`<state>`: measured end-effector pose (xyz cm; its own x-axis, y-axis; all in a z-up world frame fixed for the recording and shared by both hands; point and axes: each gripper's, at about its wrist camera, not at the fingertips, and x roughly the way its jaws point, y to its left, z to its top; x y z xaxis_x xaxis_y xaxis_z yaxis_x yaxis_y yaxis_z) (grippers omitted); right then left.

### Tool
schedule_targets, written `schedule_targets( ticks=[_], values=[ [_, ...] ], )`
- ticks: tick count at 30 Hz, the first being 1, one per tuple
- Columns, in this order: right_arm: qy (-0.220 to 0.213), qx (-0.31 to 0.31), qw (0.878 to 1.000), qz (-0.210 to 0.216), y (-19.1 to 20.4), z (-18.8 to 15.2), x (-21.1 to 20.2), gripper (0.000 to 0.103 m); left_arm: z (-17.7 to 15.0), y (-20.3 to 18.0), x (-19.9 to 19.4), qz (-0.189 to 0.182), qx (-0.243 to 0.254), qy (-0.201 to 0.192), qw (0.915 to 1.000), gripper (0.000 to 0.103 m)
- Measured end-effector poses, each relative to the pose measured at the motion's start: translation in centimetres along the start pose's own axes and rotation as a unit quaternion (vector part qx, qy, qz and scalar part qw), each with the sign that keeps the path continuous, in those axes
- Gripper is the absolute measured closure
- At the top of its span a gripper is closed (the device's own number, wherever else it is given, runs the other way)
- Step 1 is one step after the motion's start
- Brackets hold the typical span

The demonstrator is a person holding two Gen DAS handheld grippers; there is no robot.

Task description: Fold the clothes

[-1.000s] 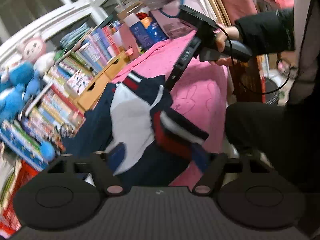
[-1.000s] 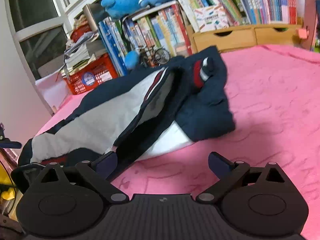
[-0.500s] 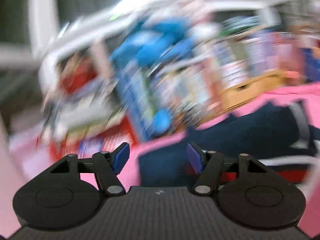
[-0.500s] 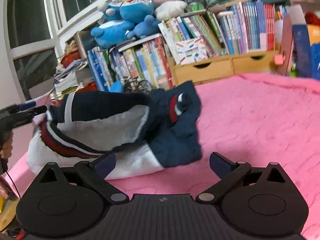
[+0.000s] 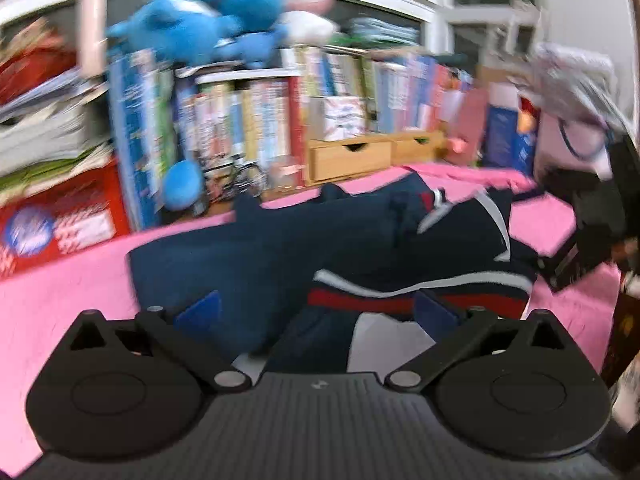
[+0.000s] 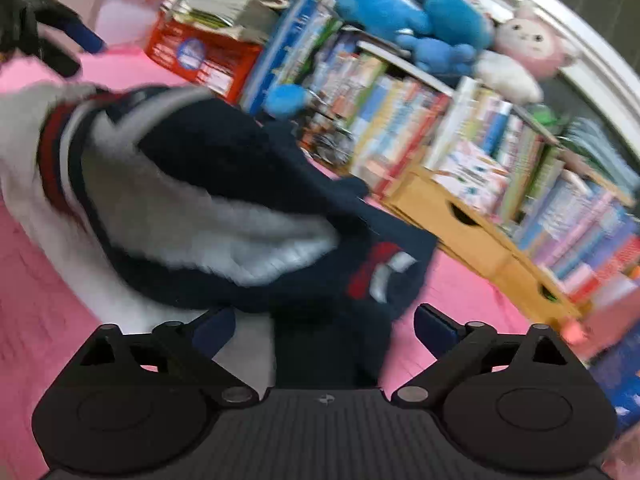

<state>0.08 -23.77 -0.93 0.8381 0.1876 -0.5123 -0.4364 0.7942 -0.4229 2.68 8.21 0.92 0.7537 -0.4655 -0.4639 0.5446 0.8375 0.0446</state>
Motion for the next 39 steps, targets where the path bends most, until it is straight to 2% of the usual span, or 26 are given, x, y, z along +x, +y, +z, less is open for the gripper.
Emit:
schedule_targets(
  ticks=[3,5,6,7,8,9,10,12,15,16,18,20,22,23,24,26,27,28,29,30,31,32,34,35,37,39],
  values=[
    [-0.019,0.070,0.996,0.058,-1.1,1.7,0.4,0.017,-0.1,0.7,3.2,-0.023,-0.022,0.047,0.9984,0.002],
    [-0.035,0.124,0.985,0.116,-2.2,2.5,0.2,0.019,-0.3,0.7,4.4,-0.027,-0.041,0.057,0.9972,0.034],
    [-0.045,0.148,0.978,0.141,-2.8,2.9,0.0,0.019,-0.3,0.5,4.6,-0.009,-0.039,0.056,0.9976,0.065],
    [-0.062,0.162,0.972,0.156,-3.4,3.2,-0.3,0.019,-0.4,0.4,4.6,0.011,-0.037,0.052,0.9979,0.080],
    [-0.079,0.174,0.967,0.168,-4.0,3.4,-0.7,0.018,-0.5,0.5,4.3,0.023,-0.042,0.043,0.9980,0.088],
    [-0.094,0.183,0.964,0.171,-4.6,3.6,-1.0,0.014,-0.6,0.9,3.8,0.033,-0.055,0.033,0.9974,0.102],
    [-0.106,0.190,0.961,0.171,-5.1,3.7,-1.2,0.012,-0.5,1.6,3.4,0.045,-0.072,0.025,0.9961,0.103],
    [-0.116,0.190,0.963,0.149,-6.2,3.8,-1.3,0.011,-0.2,3.2,1.9,0.081,-0.098,-0.006,0.9918,0.103],
    [-0.096,0.156,0.979,0.091,-7.4,3.3,-0.7,0.009,0.2,6.4,-1.0,0.117,-0.144,-0.051,0.9814,0.103],
    [-0.084,0.134,0.984,0.077,-7.6,3.0,-0.4,0.009,0.1,7.1,-1.6,0.100,-0.148,-0.046,0.9828,0.103],
    [-0.063,0.098,0.992,0.050,-7.8,2.4,0.3,0.009,-0.4,6.9,-1.9,0.044,-0.120,-0.015,0.9917,0.100],
    [-0.038,0.081,0.995,0.033,-8.0,1.7,1.1,0.009,-0.6,5.8,-2.0,-0.009,-0.091,0.014,0.9957,0.075],
    [-0.025,0.087,0.995,0.031,-8.0,1.0,1.7,0.009,-0.6,4.0,-1.2,-0.036,-0.058,0.026,0.9973,0.005],
    [-0.022,0.091,0.995,0.032,-8.0,0.8,1.8,0.009,-0.6,3.2,-0.7,-0.044,-0.042,0.028,0.9977,0.000],
    [-0.020,0.092,0.995,0.033,-7.8,0.7,1.9,0.009,-0.5,2.5,0.0,-0.054,-0.032,0.034,0.9975,0.000],
    [-0.017,0.091,0.995,0.037,-7.4,0.5,2.0,0.009,-0.3,2.3,2.0,-0.094,-0.056,0.070,0.9915,0.001],
    [-0.015,0.087,0.995,0.040,-7.1,0.5,2.1,0.009,-0.2,2.3,2.9,-0.116,-0.074,0.086,0.9868,0.005],
    [-0.014,0.080,0.996,0.042,-6.7,0.5,2.1,0.009,-0.3,2.4,3.5,-0.128,-0.088,0.092,0.9836,0.016],
    [-0.013,0.074,0.996,0.044,-6.4,0.5,2.1,0.009,-0.4,2.1,3.9,-0.120,-0.091,0.095,0.9840,0.025],
    [-0.013,0.069,0.996,0.046,-6.2,0.5,2.1,0.009,-0.6,1.8,4.1,-0.107,-0.090,0.097,0.9855,0.049],
    [-0.012,0.065,0.997,0.049,-6.0,0.5,2.2,0.008,-0.8,1.4,3.9,-0.079,-0.083,0.097,0.9886,0.064],
    [-0.012,0.060,0.997,0.051,-5.8,0.5,2.2,0.008,-0.8,1.4,3.7,-0.062,-0.086,0.091,0.9902,0.069],
    [-0.013,0.054,0.997,0.055,-5.7,0.5,2.3,0.008,-0.6,2.5,2.2,-0.046,-0.118,0.067,0.9896,0.087],
    [-0.014,0.053,0.997,0.056,-5.7,0.5,2.4,0.008,-0.3,3.2,1.3,-0.037,-0.134,0.051,0.9890,0.087],
    [-0.016,0.055,0.997,0.057,-6.0,0.5,2.5,0.008,0.8,5.5,-1.4,-0.005,-0.162,-0.011,0.9868,0.088],
    [-0.016,0.057,0.996,0.063,-6.2,0.5,2.9,0.008,0.9,7.2,-2.3,0.041,-0.181,-0.029,0.9822,0.088]
  ],
)
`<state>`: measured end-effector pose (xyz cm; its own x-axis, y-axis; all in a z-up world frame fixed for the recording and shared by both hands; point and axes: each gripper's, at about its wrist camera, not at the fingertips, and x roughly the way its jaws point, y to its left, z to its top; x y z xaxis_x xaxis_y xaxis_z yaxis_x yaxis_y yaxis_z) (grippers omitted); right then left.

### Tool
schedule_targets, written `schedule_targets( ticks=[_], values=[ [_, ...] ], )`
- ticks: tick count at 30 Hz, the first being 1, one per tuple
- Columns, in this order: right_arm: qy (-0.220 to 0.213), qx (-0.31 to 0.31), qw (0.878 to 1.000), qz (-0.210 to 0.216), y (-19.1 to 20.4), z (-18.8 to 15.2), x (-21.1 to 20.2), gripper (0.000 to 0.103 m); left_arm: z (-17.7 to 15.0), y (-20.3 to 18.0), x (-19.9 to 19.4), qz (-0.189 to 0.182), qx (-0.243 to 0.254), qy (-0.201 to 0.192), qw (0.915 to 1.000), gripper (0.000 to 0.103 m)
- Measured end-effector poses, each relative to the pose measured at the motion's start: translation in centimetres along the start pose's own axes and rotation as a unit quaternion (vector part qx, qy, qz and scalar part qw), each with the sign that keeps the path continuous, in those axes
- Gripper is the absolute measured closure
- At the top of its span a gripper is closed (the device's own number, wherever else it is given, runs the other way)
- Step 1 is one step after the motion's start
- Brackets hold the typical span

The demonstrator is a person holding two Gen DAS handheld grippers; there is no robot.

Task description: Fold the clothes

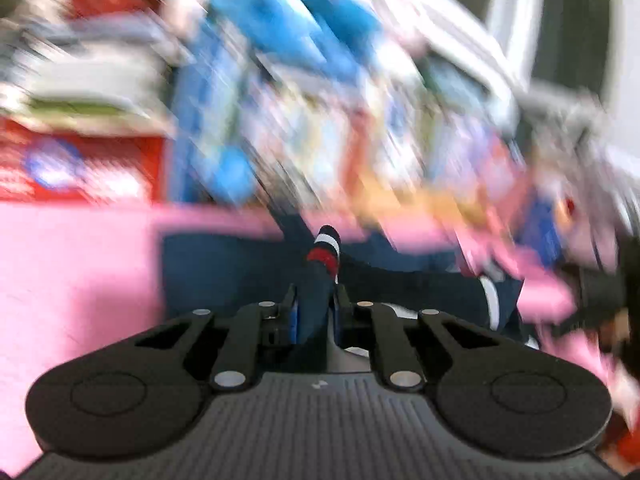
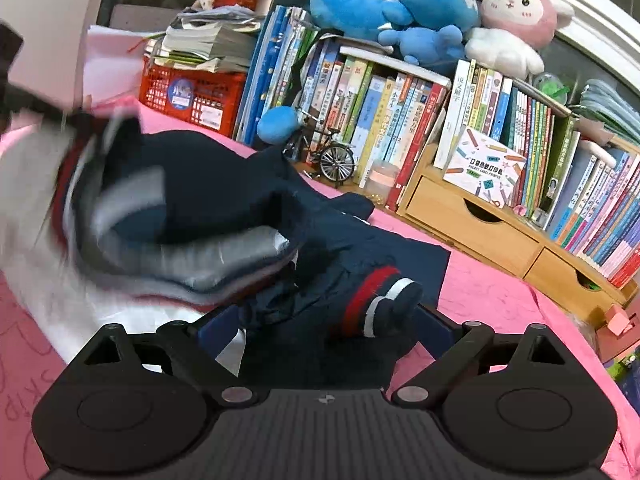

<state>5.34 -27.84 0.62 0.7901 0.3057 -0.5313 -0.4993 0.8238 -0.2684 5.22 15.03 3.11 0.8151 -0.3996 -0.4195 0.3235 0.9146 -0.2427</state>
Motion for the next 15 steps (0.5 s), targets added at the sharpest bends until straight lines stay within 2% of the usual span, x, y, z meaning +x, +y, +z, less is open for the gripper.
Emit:
schedule_targets(
  ticks=[4,6,9,12,14,15],
  values=[
    [-0.005,0.007,1.000,0.010,0.1,0.9,1.7,0.008,1.3,3.1,-1.0,0.084,-0.034,-0.043,0.9950,0.088],
    [-0.015,0.013,0.999,0.025,0.5,1.7,3.0,0.008,0.4,3.6,0.6,0.116,-0.030,-0.005,0.9928,0.088],
    [-0.030,0.022,0.998,0.046,1.0,3.0,5.1,0.007,-1.3,4.4,2.4,0.126,-0.046,0.034,0.9904,0.087],
    [-0.040,0.045,0.997,0.056,0.9,4.8,8.3,0.000,-2.5,4.7,2.9,0.128,-0.052,0.037,0.9897,0.086],
    [-0.015,0.074,0.994,0.075,0.7,5.5,11.0,0.001,-2.5,4.7,2.8,0.128,-0.056,0.035,0.9895,0.085],
    [-0.006,0.087,0.993,0.080,0.7,5.8,11.9,0.015,-2.4,4.7,2.6,0.129,-0.059,0.032,0.9894,0.085]
  ],
)
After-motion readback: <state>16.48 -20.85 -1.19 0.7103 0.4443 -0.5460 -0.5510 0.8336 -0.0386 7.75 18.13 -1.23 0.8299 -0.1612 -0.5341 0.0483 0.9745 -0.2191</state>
